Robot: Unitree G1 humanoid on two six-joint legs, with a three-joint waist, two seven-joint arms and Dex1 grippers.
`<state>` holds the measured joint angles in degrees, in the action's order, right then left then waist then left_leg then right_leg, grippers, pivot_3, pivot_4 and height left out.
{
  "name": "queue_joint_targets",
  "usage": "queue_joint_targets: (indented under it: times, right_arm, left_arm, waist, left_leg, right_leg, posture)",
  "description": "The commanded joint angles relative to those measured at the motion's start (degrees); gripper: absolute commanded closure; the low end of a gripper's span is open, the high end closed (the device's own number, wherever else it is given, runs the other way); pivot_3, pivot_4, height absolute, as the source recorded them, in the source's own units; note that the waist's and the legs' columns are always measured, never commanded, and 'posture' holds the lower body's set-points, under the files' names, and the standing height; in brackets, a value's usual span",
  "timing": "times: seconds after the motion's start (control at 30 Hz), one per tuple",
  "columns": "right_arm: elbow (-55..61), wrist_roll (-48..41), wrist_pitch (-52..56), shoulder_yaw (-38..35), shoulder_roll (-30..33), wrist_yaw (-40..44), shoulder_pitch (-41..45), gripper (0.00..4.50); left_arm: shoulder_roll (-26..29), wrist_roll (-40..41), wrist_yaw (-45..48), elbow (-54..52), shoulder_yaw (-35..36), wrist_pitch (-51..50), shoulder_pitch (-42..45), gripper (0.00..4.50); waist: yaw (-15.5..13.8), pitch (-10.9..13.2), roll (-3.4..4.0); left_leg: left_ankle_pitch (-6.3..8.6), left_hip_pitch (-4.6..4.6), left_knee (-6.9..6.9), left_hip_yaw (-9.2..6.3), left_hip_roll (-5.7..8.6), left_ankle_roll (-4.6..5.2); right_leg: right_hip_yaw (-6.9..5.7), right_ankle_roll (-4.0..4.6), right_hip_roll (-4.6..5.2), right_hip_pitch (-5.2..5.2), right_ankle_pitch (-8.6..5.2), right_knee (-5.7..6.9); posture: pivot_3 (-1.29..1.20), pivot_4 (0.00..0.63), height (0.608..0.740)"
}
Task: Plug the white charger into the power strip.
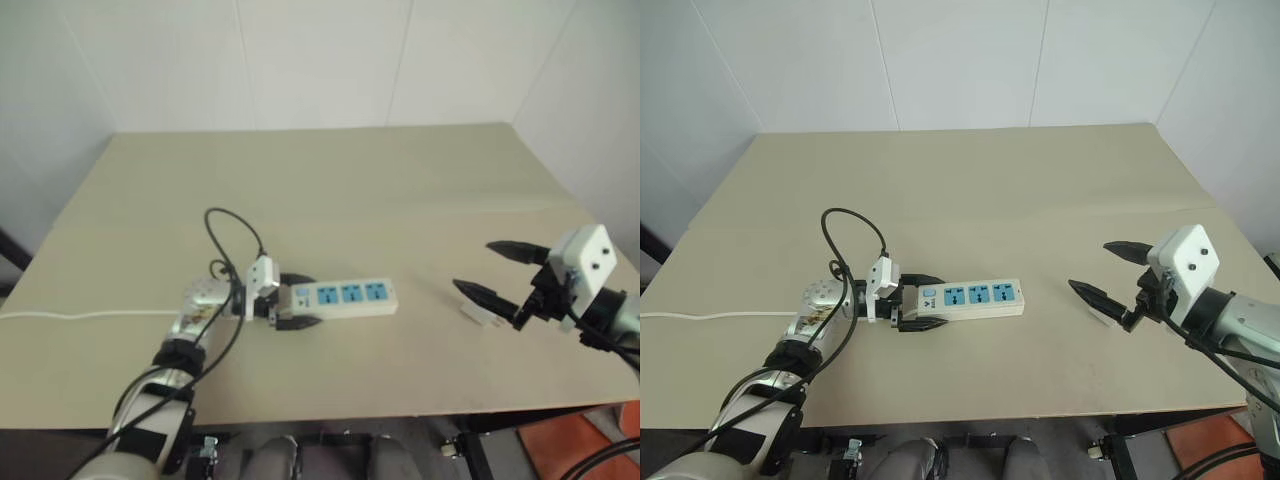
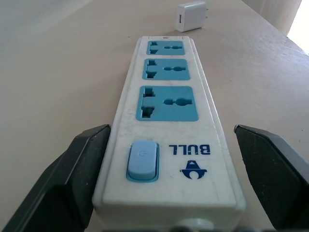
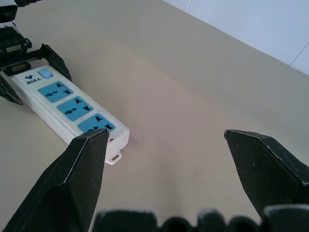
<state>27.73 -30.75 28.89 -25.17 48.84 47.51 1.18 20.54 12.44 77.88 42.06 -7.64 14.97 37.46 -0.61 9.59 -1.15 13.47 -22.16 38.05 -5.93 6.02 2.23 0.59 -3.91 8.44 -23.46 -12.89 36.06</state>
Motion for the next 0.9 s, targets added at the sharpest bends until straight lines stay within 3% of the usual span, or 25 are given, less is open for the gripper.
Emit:
queue_joint_targets:
  times: [0.03,0.33,0.43,0.5,0.53,0.9]
  right_arm:
    - [1.8,-1.6,-0.2,-2.3,0.5,-0.2,0.2,0.0]
    - [1.7,-2.6,0.0,-2.4,1.5,0.1,0.6,0.0]
    - [1.5,-2.7,-0.1,-1.9,1.8,0.2,1.4,0.0]
    - [1.4,-2.7,-0.2,-1.7,2.0,0.3,1.6,0.0]
    - [1.3,-2.7,-0.3,-1.6,2.1,0.4,1.6,0.0]
    - [-6.7,-3.2,2.8,1.6,5.3,2.6,10.3,0.0]
  left_arm:
    - [-0.2,-0.7,0.3,1.5,0.4,2.2,0.4,0.02]
    - [-0.2,-2.9,-1.0,6.8,0.4,5.6,0.5,0.02]
    - [0.1,-3.7,-0.8,8.9,0.1,7.4,0.4,0.56]
    - [0.1,-3.7,-0.5,9.5,0.2,8.0,0.3,1.15]
    - [-0.1,-3.6,-0.5,9.6,0.2,8.3,0.3,1.21]
    - [-3.4,-1.0,3.6,1.6,-1.1,4.9,0.1,1.2]
  waist:
    - [0.0,0.0,0.0]
    - [0.1,-0.1,0.01]
    - [0.2,-0.2,0.03]
    - [0.2,-0.3,0.02]
    - [0.3,-0.3,0.01]
    - [0.2,-0.4,0.02]
  left_leg:
    - [0.0,0.0,0.0,0.0,0.0,0.0]
    - [0.01,0.23,0.0,0.0,-0.01,0.02]
    - [0.02,0.33,0.0,0.0,-0.02,0.02]
    - [0.02,0.37,0.0,0.0,-0.03,0.02]
    - [0.02,0.38,0.0,0.01,-0.03,0.02]
    - [0.04,0.24,0.0,0.01,0.0,0.07]
  right_leg:
    - [0.0,0.0,0.0,0.01,0.0,0.0]
    - [0.0,-0.02,0.0,0.23,-0.01,-0.01]
    - [0.0,-0.02,0.0,0.31,-0.01,0.0]
    - [0.0,-0.03,-0.01,0.34,-0.02,0.0]
    - [0.0,-0.03,-0.01,0.34,-0.02,0.0]
    - [0.0,-0.05,0.0,0.27,-0.02,-0.06]
  posture:
    - [0.0,0.15,0.74]
    - [0.0,0.15,0.74]
    - [0.0,0.15,0.74]
    - [0.0,0.15,0.74]
    - [0.0,0.15,0.74]
    - [0.0,0.15,0.74]
